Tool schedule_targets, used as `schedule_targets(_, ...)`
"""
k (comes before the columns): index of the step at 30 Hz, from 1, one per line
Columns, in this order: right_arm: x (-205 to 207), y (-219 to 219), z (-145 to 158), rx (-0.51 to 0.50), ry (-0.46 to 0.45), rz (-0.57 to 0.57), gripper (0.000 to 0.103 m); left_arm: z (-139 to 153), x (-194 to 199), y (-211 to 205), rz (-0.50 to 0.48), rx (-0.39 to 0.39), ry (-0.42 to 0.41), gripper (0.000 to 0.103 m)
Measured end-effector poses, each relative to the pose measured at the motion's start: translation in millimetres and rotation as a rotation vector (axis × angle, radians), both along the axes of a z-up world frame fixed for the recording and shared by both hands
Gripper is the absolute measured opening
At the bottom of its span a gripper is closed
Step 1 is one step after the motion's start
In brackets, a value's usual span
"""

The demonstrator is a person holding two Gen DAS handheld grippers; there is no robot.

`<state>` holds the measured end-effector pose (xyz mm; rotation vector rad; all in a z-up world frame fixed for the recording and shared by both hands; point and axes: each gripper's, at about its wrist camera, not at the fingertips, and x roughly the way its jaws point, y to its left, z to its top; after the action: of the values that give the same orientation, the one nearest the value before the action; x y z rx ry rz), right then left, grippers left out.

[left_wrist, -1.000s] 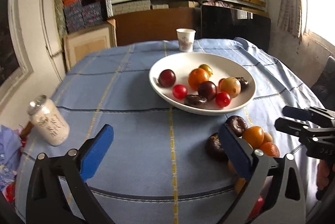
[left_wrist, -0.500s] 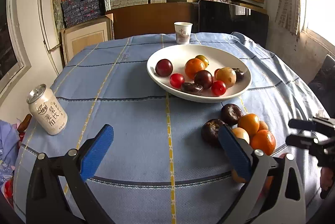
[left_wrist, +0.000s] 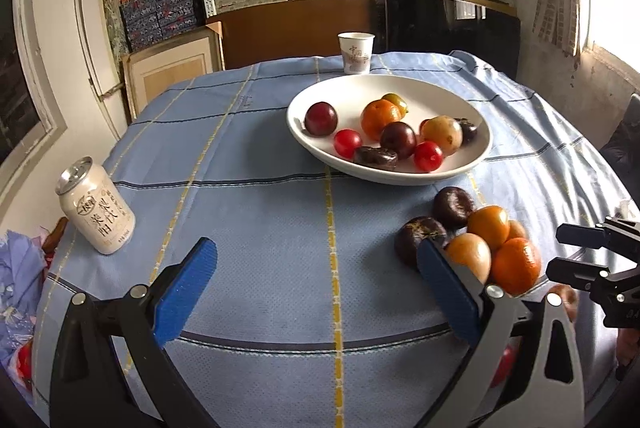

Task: Organize fruits
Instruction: 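Withdraw both open tools from the plate toward the fruit pile, then grasp a mandarin with the right tool while the left tool grasps a brown potato-like fruit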

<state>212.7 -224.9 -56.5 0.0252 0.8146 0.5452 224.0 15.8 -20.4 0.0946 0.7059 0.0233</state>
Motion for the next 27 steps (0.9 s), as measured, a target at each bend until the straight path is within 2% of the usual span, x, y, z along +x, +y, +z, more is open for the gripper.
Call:
schedule_targets(3, 6.9, 11.0, -4.9, 0.014, 0.038, 0.029, 0.058, 1.4, 0.2, 3.6, 0.005, -0.017, 0.002, 0.099)
schedule_targets(8, 8.3, 26.8, -5.5, 0.018, 0.046, 0.048, 0.057, 4.4, -0.5, 7.4, 0.003, -0.045, 0.001, 0.099)
schedule_targets(10, 9.1, 32.0, -8.8, 0.005, 0.058, 0.052, 0.053, 5.0, -0.8, 7.9, 0.001, -0.051, 0.002, 0.099)
schedule_targets(12, 10.1, 31.8, -10.2, 0.008, 0.065, 0.045, 0.048, 5.4, -1.1, 7.3, 0.001, -0.05, 0.002, 0.099)
schedule_targets(17, 10.4, 22.3, -9.8, 0.057, 0.082, 0.028, 0.046, 2.6, -0.8, 5.1, -0.021, -0.058, 0.026, 0.099)
schedule_targets(24, 7.2, 1.9, 2.8, 0.117, 0.047, -0.02, 0.046, -12.5, -3.0, -15.5, -0.241, -0.191, 0.181, 0.098)
schedule_targets(26, 8.0, -0.4, 2.6, 0.121, 0.051, -0.03, 0.046, -17.5, -4.9, -23.2, -0.305, -0.237, 0.228, 0.091)
schedule_targets(27, 8.3, -0.9, 2.5, 0.122, 0.053, -0.032, 0.046, -20.6, -6.0, -27.2, -0.326, -0.255, 0.25, 0.08)
